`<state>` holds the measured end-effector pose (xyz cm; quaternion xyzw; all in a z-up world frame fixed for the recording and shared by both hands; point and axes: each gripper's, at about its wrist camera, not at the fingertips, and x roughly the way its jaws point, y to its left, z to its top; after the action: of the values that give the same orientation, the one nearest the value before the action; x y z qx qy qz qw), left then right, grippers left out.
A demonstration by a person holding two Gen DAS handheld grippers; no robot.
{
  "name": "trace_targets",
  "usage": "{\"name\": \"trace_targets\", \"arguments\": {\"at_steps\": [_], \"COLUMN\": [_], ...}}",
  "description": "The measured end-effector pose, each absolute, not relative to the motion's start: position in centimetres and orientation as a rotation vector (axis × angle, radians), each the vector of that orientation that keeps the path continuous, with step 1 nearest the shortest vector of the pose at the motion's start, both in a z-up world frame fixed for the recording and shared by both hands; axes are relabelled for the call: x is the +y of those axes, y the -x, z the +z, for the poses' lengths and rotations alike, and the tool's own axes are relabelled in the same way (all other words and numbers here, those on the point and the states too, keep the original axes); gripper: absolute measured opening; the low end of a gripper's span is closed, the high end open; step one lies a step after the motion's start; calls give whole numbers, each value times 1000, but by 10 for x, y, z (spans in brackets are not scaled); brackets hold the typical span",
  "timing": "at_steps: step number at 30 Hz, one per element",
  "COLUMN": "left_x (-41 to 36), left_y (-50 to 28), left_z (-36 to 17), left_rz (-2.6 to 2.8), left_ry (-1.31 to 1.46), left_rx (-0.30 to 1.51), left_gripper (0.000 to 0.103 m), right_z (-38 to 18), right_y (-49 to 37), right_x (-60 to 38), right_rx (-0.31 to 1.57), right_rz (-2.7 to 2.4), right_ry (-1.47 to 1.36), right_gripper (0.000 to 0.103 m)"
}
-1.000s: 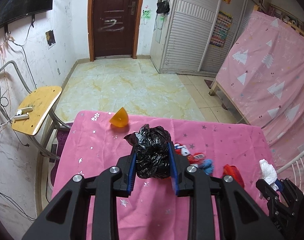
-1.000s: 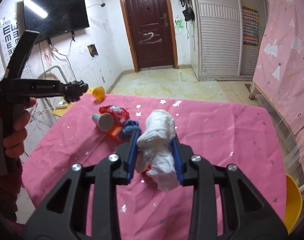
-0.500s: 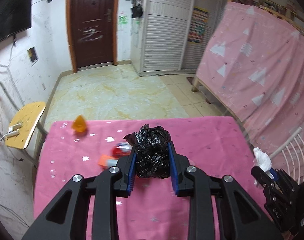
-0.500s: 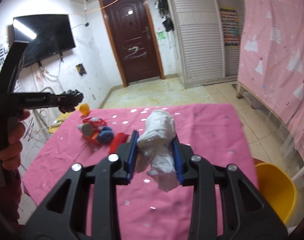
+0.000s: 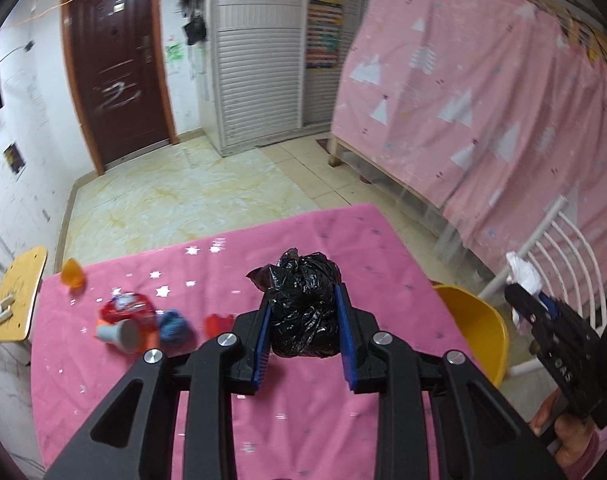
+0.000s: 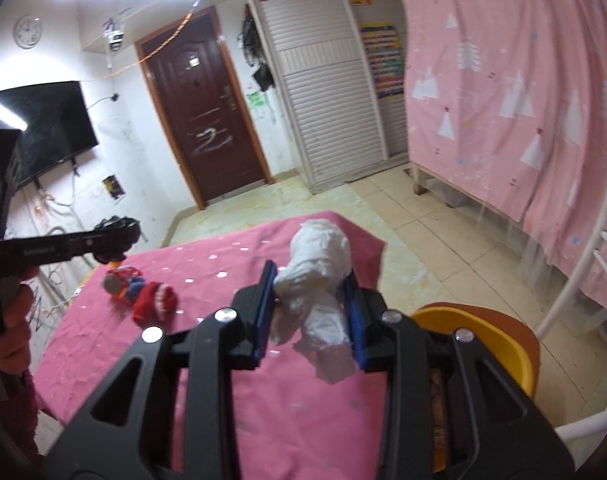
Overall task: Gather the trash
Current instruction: 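Carry both items to the yellow bin and open both tools inside, then return both open tools over the table items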
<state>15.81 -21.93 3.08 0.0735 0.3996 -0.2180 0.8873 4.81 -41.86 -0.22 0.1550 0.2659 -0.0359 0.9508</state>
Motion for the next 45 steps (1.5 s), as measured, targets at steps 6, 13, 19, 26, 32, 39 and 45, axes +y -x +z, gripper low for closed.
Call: {"name": "trace_targets", "arguments": {"at_steps": [6, 13, 19, 26, 32, 39, 45], "left_x": [-269, -321, -356, -388, -418, -428, -416], "left_y": [-143, -126, -121, -119, -116, -111, -116], "left_z": [22, 9, -3, -17, -27, -29, -22], "left_rz": [-538, -657, -727, -768, -802, -824, -800], "left_ry": [-201, -215, -216, -220, -225, -231, -208], "left_rx": [853, 889, 926, 978, 1013, 1025, 1021], "left_gripper": [21, 21, 21, 21, 24, 43, 44], "right_z": [-20, -40, -56, -56, -53, -51, -49], "right_y": [-39, -36, -37, -23, -10, -5, -7], "right_x": [-450, -471, -486, -514, -534, -544, -542], "right_rx": [561, 595, 632, 591, 557, 539, 536], "right_rz": [-150, -181, -191, -237, -261, -276, -261], "right_ry": [-329, -344, -371, -432, -482, -507, -500], "right_gripper": [31, 35, 56, 57, 57, 57, 64]}}
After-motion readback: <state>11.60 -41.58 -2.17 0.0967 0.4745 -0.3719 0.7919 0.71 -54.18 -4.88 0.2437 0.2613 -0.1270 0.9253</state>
